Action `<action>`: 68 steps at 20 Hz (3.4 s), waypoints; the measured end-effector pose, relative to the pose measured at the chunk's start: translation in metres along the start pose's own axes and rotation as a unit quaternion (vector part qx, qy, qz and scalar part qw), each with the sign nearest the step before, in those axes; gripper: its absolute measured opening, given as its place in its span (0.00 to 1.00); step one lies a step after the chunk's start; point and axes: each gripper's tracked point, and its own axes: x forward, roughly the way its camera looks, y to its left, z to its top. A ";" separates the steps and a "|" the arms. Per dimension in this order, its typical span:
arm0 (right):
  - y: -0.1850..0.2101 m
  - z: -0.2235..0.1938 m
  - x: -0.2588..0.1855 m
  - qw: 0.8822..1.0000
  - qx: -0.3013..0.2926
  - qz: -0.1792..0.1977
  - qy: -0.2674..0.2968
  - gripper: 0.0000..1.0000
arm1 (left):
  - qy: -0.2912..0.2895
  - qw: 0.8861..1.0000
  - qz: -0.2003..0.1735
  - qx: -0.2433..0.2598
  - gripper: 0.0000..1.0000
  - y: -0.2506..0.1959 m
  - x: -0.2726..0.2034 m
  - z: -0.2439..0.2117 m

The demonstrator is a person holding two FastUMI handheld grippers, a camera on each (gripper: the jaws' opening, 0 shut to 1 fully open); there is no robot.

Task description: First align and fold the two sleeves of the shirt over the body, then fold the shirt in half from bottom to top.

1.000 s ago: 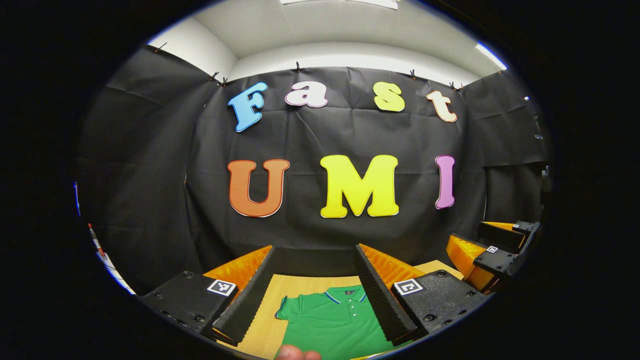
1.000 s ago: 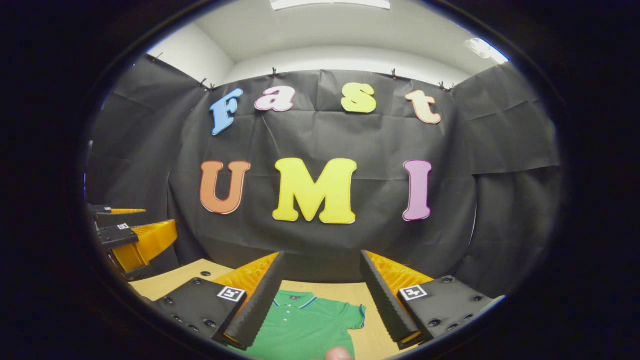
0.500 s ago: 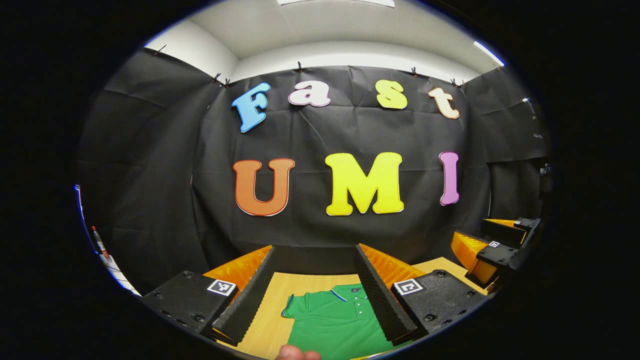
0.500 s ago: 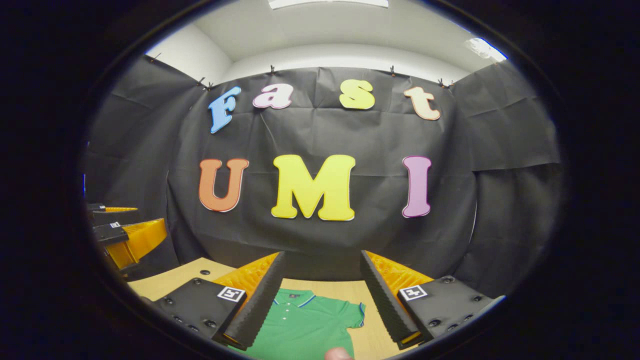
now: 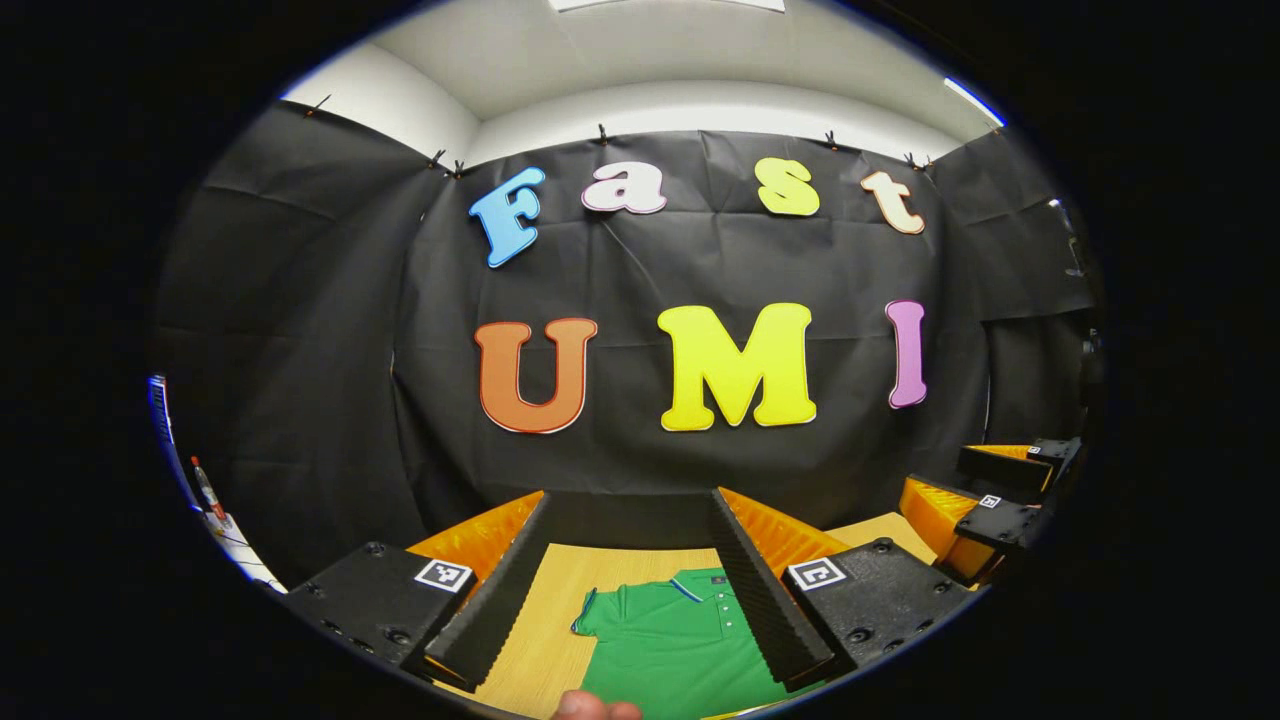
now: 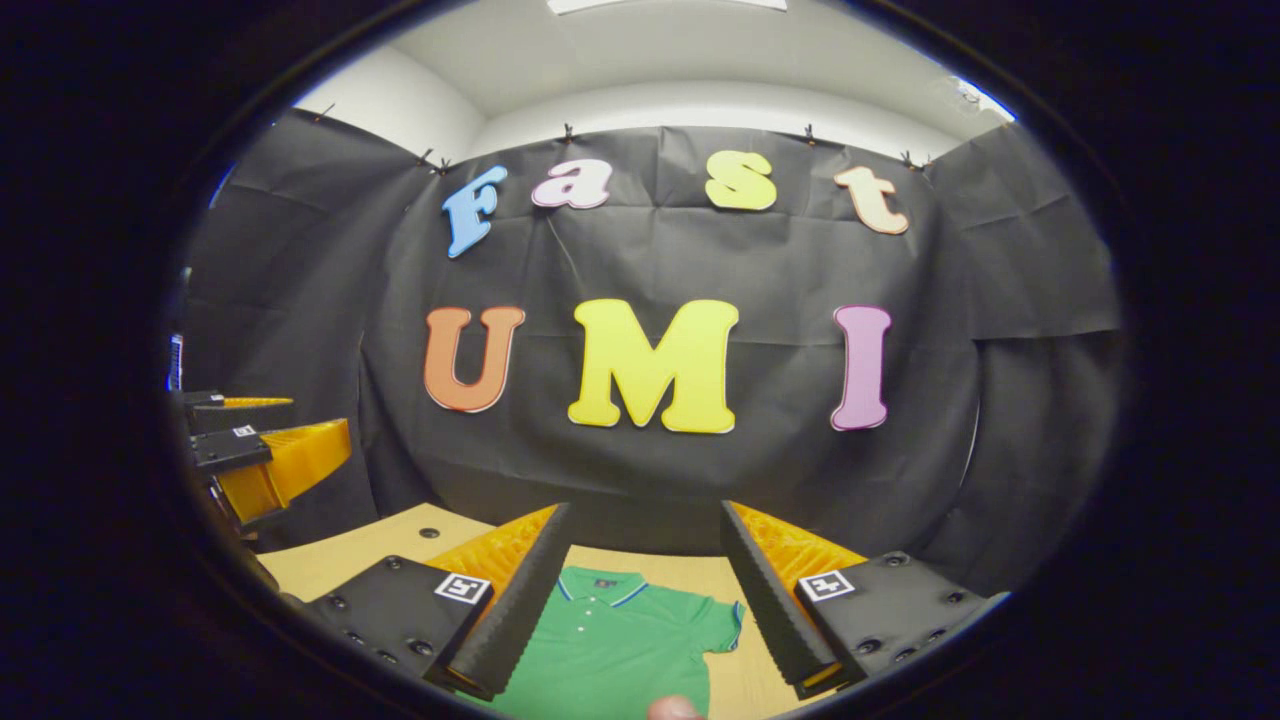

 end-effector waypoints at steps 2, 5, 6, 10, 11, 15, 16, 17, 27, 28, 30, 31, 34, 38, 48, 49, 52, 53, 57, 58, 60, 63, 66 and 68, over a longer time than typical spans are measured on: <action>-0.012 -0.007 -0.001 1.000 -0.001 -0.005 0.007 0.96 | 0.004 1.000 0.000 -0.007 0.99 -0.004 0.003 -0.002; -0.033 -0.016 0.000 1.000 -0.005 -0.016 0.018 0.96 | 0.004 1.000 -0.004 0.000 0.99 -0.010 0.006 -0.006; -0.042 -0.018 0.001 1.000 -0.006 -0.022 0.020 0.95 | 0.005 1.000 -0.008 0.002 0.99 -0.015 0.008 -0.008; -0.071 -0.036 0.011 0.999 -0.012 -0.031 0.040 0.96 | 0.019 0.999 -0.031 0.008 0.99 -0.030 0.015 -0.016; -0.081 -0.045 0.015 0.998 -0.010 -0.037 0.051 0.96 | 0.014 0.999 -0.034 0.009 0.99 -0.032 0.015 -0.013; -0.127 -0.089 0.029 0.990 0.021 -0.074 0.119 0.93 | 0.005 0.999 -0.043 0.001 0.99 -0.041 0.017 -0.008; -0.136 -0.102 0.035 0.987 0.031 -0.078 0.139 0.95 | 0.007 0.999 -0.044 0.001 0.99 -0.043 0.018 -0.009; -0.144 -0.113 0.041 0.984 0.040 -0.082 0.155 0.93 | 0.010 0.999 -0.045 0.003 0.99 -0.046 0.018 -0.011; -0.139 -0.225 0.133 0.951 0.077 -0.034 0.297 0.96 | 0.056 0.998 -0.024 0.019 0.99 -0.042 0.023 -0.036; -0.133 -0.240 0.141 0.945 0.078 -0.022 0.316 0.97 | 0.061 0.998 -0.023 0.021 0.99 -0.041 0.024 -0.038; -0.129 -0.264 0.152 0.936 0.083 -0.009 0.342 0.97 | 0.066 0.997 -0.017 0.031 0.99 -0.037 0.024 -0.040; -0.128 -0.273 0.158 0.933 0.085 -0.007 0.349 0.97 | 0.068 0.997 -0.011 0.035 0.99 -0.032 0.025 -0.041; -0.129 -0.298 0.177 0.927 0.092 -0.007 0.364 0.93 | 0.087 0.995 0.014 0.041 0.99 -0.016 0.023 -0.057; -0.139 -0.335 0.193 0.914 0.108 -0.023 0.390 0.96 | 0.116 0.992 0.040 0.039 0.99 -0.007 0.018 -0.071; -0.159 -0.376 0.228 0.897 0.130 -0.049 0.420 0.98 | 0.144 0.986 0.056 0.059 1.00 -0.013 0.020 -0.087; -0.158 -0.379 0.230 0.896 0.130 -0.047 0.423 0.97 | 0.143 0.986 0.056 0.061 1.00 -0.013 0.021 -0.086; -0.169 -0.388 0.231 0.893 0.094 -0.059 0.437 0.42 | 0.145 0.986 0.057 0.066 1.00 -0.013 0.025 -0.087; -0.166 -0.381 0.232 0.894 0.105 -0.051 0.433 0.24 | 0.148 0.985 0.059 0.065 1.00 -0.013 0.026 -0.089; -0.167 -0.384 0.225 0.883 0.153 -0.044 0.442 0.02 | 0.144 0.986 0.051 0.071 1.00 -0.017 0.028 -0.088; -0.169 -0.381 0.223 0.881 0.159 -0.045 0.442 0.02 | 0.144 0.986 0.051 0.072 1.00 -0.016 0.029 -0.088; -0.169 -0.370 0.223 0.884 0.175 -0.047 0.432 0.05 | 0.143 0.986 0.050 0.067 1.00 -0.015 0.027 -0.088; -0.167 -0.342 0.229 0.894 0.188 -0.044 0.403 0.02 | 0.141 0.987 0.056 0.061 1.00 -0.008 0.021 -0.088; -0.152 -0.316 0.240 0.904 0.186 -0.035 0.383 0.02 | 0.144 0.985 0.073 0.056 1.00 0.006 0.013 -0.091; -0.136 -0.305 0.245 0.909 0.173 -0.026 0.378 0.05 | 0.153 0.984 0.082 0.051 1.00 0.015 0.007 -0.092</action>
